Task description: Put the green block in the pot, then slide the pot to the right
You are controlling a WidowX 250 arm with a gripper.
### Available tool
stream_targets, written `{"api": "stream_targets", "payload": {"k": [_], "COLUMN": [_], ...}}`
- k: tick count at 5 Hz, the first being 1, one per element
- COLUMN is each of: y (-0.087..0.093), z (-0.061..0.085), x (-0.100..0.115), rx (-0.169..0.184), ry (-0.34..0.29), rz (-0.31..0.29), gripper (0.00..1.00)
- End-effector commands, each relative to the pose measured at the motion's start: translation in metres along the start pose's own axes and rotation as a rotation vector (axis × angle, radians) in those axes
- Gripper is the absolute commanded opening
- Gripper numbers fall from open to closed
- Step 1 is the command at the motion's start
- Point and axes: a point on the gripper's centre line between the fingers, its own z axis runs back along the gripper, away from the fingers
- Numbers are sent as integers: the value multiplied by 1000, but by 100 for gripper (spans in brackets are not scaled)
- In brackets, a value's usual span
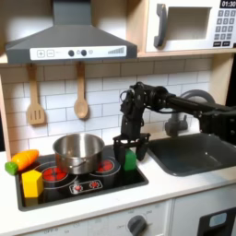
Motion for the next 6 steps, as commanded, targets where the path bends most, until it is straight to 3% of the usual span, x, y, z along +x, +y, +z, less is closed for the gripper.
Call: {"api": "stream_targets", "payload": {"k": [1,2,3,6], "y": [-2,-3,-4,-10], "z": [-11,-13,-15,-2], "x": [1,1,-1,-4], "rx": [-15,-23,-36,-63], "ry": [32,41,44,-6], "rz": [-6,-12,-19,-27], "gripper": [100,100,0,0]}}
